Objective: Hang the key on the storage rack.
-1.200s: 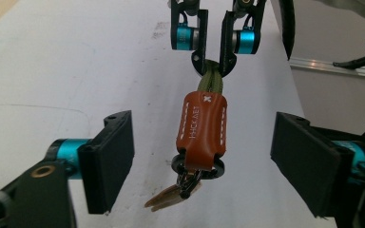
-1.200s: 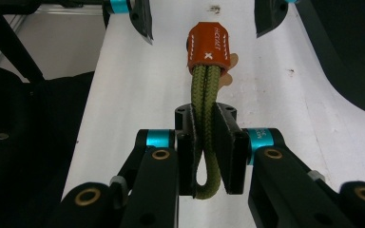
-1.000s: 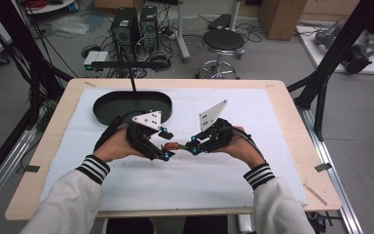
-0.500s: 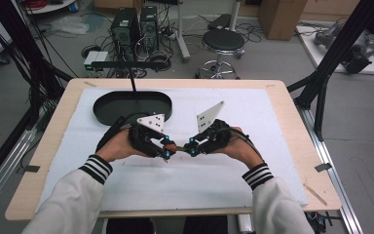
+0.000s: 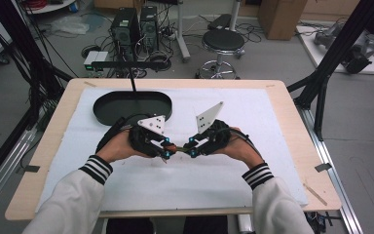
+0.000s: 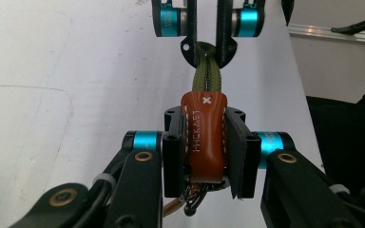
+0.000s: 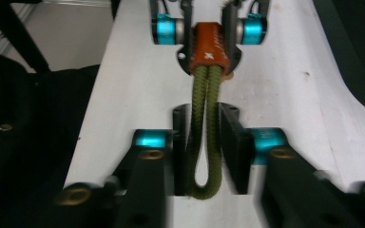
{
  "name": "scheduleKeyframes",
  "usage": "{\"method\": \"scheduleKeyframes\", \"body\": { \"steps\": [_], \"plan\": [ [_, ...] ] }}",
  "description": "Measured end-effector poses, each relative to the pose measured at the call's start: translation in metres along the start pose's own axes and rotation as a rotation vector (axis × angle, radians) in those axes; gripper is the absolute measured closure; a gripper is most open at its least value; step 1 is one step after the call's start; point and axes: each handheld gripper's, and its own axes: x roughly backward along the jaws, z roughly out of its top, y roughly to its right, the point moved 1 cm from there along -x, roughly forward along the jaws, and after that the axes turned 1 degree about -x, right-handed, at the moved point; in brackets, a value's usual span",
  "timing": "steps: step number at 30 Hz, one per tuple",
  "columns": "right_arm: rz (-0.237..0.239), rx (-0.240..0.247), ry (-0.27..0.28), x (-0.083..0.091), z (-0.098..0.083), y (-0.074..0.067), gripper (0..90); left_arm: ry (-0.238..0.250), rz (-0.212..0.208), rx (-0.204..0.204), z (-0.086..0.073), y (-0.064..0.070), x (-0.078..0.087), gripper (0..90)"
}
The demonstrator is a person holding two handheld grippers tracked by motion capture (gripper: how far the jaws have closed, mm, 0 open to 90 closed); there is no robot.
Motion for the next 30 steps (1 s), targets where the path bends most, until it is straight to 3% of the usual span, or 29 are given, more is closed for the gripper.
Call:
{"method": "scheduleKeyframes", "body": {
  "steps": [2, 3, 4, 7, 9, 14, 16, 19, 24, 25, 28, 30],
  "plan": [
    [-0.083, 0.0, 0.019, -0.004, 0.001, -0.002, 15.1, 0.011, 0.003, -0.005, 0.001, 0.0, 0.001, 71.2],
    [-0.149, -0.006, 0.024, -0.006, 0.001, -0.003, 3.2, 0.01, 0.008, -0.003, 0.001, 0.0, 0.001, 71.2],
    [-0.178, -0.021, 0.023, -0.007, 0.001, -0.005, 0.3, 0.014, 0.009, 0.0, 0.001, 0.0, 0.002, 71.2],
    [-0.183, -0.032, 0.071, -0.006, 0.0, -0.004, 0.3, 0.014, 0.022, 0.006, 0.001, 0.0, 0.003, 71.2],
    [-0.18, -0.039, 0.087, -0.003, -0.001, -0.004, 0.3, 0.019, 0.054, 0.01, 0.001, 0.0, 0.006, 71.3],
    [-0.244, -0.084, 0.122, 0.009, -0.009, -0.003, 0.3, 0.058, 0.108, 0.049, -0.001, -0.002, 0.015, 71.4],
    [-0.284, -0.115, 0.155, 0.016, -0.016, -0.003, 0.3, 0.075, 0.143, 0.067, -0.002, -0.003, 0.021, 71.3],
    [-0.355, -0.175, 0.248, 0.031, -0.028, -0.005, 0.3, 0.1, 0.188, 0.095, -0.006, -0.006, 0.03, 71.4],
    [-0.488, -0.256, 0.319, 0.053, -0.054, -0.009, 0.3, 0.146, 0.263, 0.145, -0.015, -0.01, 0.047, 71.3],
    [-0.506, -0.265, 0.314, 0.055, -0.057, -0.01, 0.3, 0.158, 0.282, 0.154, -0.017, -0.01, 0.049, 71.4],
    [-0.569, -0.295, 0.38, 0.065, -0.071, -0.018, 0.3, 0.183, 0.34, 0.179, -0.023, -0.012, 0.057, 71.4],
    [-0.611, -0.306, 0.395, 0.069, -0.08, -0.023, 0.3, 0.205, 0.383, 0.196, -0.026, -0.013, 0.062, 71.4]
  ]
}}
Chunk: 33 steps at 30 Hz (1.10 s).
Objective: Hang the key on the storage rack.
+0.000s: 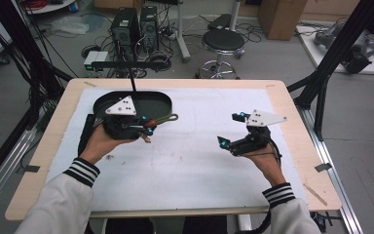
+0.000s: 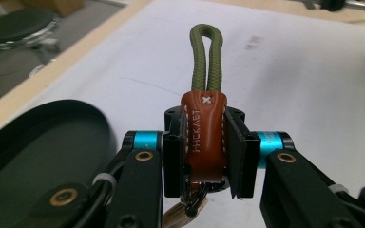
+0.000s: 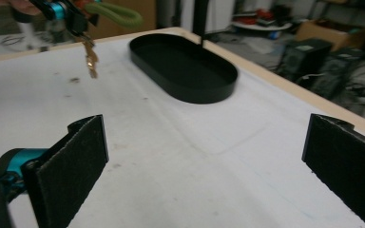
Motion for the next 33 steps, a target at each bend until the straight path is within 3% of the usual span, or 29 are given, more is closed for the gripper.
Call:
{"method": "scheduleKeyframes", "body": {
  "steps": [6, 9, 15, 21, 27, 33],
  "plan": [
    [-0.091, -0.072, 0.062, 0.026, -0.03, 0.004, 0.3, 0.078, 0.111, 0.047, -0.005, -0.011, 0.018, 71.5],
    [-0.09, -0.104, 0.084, 0.033, -0.045, 0.007, 0.3, 0.099, 0.154, 0.071, -0.008, -0.018, 0.025, 71.6],
    [-0.122, -0.123, 0.1, 0.038, -0.067, 0.008, 0.3, 0.128, 0.238, 0.115, -0.012, -0.028, 0.034, 71.6],
    [-0.137, -0.151, 0.174, 0.044, -0.08, 0.007, 0.3, 0.153, 0.327, 0.14, -0.015, -0.04, 0.044, 71.7],
    [-0.158, -0.147, 0.212, 0.044, -0.089, 0.006, 0.3, 0.173, 0.425, 0.167, -0.016, -0.055, 0.055, 71.7],
    [-0.179, -0.139, 0.227, 0.044, -0.1, 0.004, 0.3, 0.172, 0.488, 0.186, -0.017, -0.067, 0.057, 71.8]
  ]
}}
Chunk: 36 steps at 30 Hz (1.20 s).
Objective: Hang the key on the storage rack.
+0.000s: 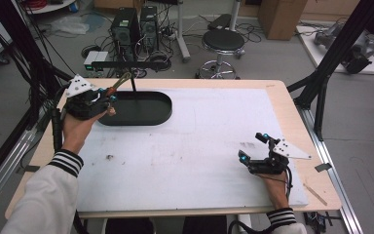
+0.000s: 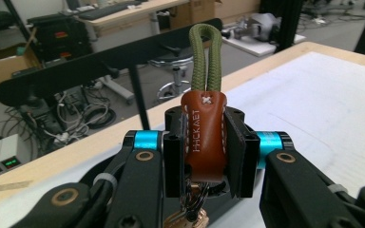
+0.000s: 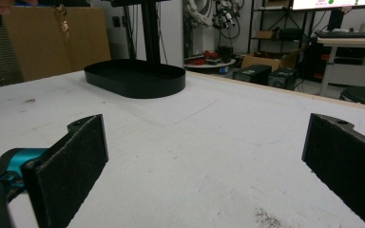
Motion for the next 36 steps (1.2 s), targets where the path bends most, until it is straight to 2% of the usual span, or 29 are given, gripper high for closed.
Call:
{"method": "scheduleKeyframes", "body": {
  "steps": [5, 9, 11, 17, 25, 36],
  "plan": [
    [-0.026, 0.005, 0.02, 0.003, -0.005, -0.001, 0.3, -0.014, 0.035, -0.002, 0.001, -0.007, -0.005, 71.7],
    [-0.045, 0.006, 0.042, 0.004, -0.009, 0.0, 0.3, -0.003, 0.066, 0.005, 0.005, -0.014, -0.009, 71.7],
    [-0.044, 0.018, 0.056, 0.005, -0.008, -0.001, 0.3, -0.001, 0.077, 0.012, 0.007, -0.018, -0.011, 71.8],
    [-0.048, 0.006, 0.057, 0.005, -0.01, 0.0, 0.3, -0.014, 0.119, 0.023, 0.007, -0.028, -0.02, 71.7],
    [-0.057, 0.017, 0.059, 0.005, -0.01, -0.002, 0.3, -0.031, 0.136, 0.035, 0.003, -0.034, -0.033, 71.7],
    [-0.057, 0.017, 0.059, 0.005, -0.01, -0.002, 0.3, -0.052, 0.162, 0.055, -0.005, -0.041, -0.042, 71.7]
  ]
}}
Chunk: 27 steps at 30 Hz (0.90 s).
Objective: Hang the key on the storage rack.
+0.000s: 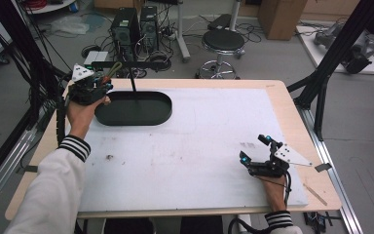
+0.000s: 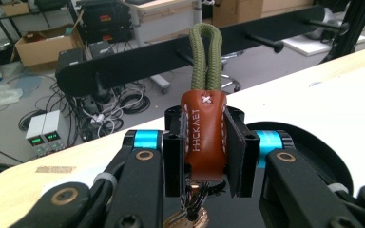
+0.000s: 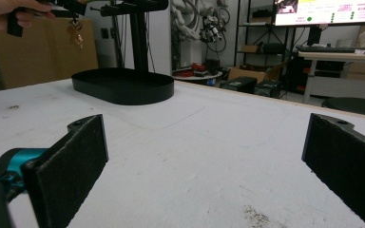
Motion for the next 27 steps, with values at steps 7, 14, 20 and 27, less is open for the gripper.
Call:
{"method": "scheduleKeyframes", "body": {
  "steps": [7, 14, 20, 27],
  "plan": [
    [0.0, 0.001, 0.0, 0.0, 0.0, 0.0, 0.3, 0.0, 0.002, 0.023, -0.004, -0.003, -0.006, 71.7],
    [-0.001, 0.002, 0.001, 0.0, 0.0, 0.0, 0.3, -0.017, 0.007, 0.029, -0.012, -0.004, -0.012, 71.7],
    [0.0, -0.005, -0.002, 0.0, 0.0, 0.0, 0.3, -0.031, 0.0, 0.023, -0.014, 0.0, -0.017, 71.7],
    [-0.001, -0.005, -0.002, 0.0, 0.0, 0.0, 0.3, -0.044, 0.014, 0.035, -0.018, -0.001, -0.025, 71.7]
  ]
}}
